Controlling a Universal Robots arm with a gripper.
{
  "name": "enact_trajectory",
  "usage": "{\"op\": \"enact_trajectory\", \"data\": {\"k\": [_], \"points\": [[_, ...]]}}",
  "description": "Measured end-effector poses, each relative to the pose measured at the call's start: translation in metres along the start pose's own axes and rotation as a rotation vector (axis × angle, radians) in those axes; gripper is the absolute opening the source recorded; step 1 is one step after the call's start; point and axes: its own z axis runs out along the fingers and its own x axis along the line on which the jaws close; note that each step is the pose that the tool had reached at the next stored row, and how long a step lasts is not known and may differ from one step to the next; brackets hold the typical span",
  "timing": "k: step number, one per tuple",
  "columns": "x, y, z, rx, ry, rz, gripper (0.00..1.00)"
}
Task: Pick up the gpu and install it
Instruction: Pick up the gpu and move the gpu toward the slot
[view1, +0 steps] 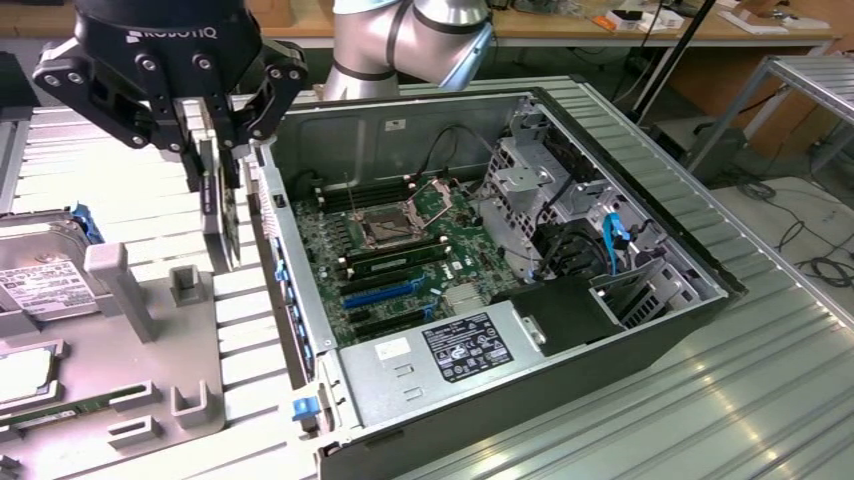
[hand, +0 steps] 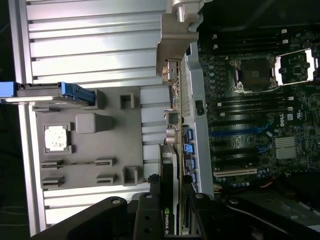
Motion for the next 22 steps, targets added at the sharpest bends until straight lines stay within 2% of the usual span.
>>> {"op": "enact_trajectory", "data": {"k": [22], "points": [[-0.024, 0.002, 0.0008, -0.0001, 0.0, 0.0, 0.27]]}}
